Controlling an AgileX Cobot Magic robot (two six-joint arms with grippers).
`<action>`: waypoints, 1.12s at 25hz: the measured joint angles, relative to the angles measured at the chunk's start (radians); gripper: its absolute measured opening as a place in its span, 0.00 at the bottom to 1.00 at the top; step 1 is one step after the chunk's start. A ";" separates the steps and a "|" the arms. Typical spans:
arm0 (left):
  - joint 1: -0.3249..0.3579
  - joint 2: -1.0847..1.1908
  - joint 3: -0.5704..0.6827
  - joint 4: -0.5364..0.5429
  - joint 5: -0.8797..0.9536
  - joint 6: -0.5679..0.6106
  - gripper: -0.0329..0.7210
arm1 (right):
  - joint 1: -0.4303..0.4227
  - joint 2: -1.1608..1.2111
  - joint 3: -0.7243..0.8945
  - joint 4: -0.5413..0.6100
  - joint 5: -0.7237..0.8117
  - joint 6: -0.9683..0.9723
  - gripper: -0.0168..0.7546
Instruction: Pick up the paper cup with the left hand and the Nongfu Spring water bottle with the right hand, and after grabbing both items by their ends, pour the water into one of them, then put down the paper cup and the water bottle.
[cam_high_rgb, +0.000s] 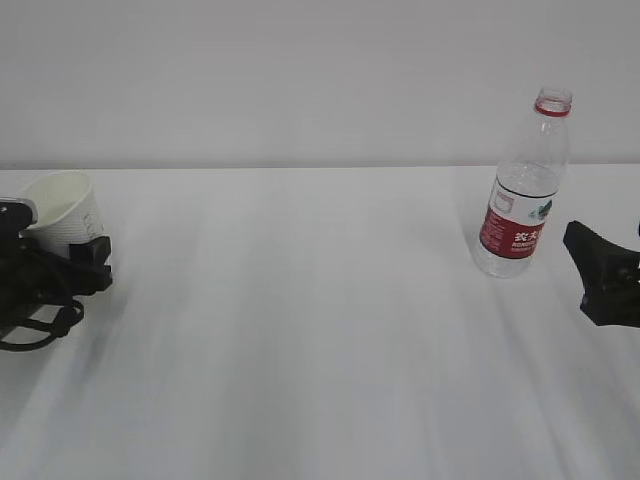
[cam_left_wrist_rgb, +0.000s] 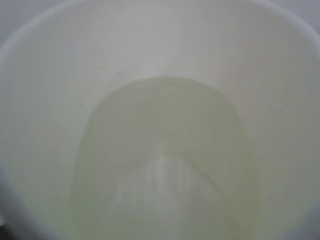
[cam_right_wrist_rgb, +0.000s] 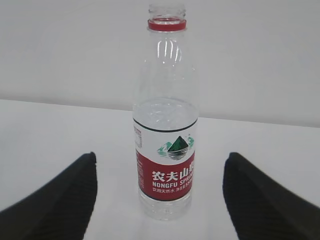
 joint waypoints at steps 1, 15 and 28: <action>0.000 0.000 0.000 -0.006 0.000 0.000 0.71 | 0.000 0.000 0.000 0.000 0.000 0.000 0.78; 0.000 0.048 -0.078 -0.019 -0.002 0.000 0.71 | 0.000 0.000 0.000 -0.002 0.000 0.002 0.78; 0.000 0.145 -0.128 -0.017 -0.085 0.000 0.71 | 0.000 0.000 0.002 -0.018 0.000 0.003 0.78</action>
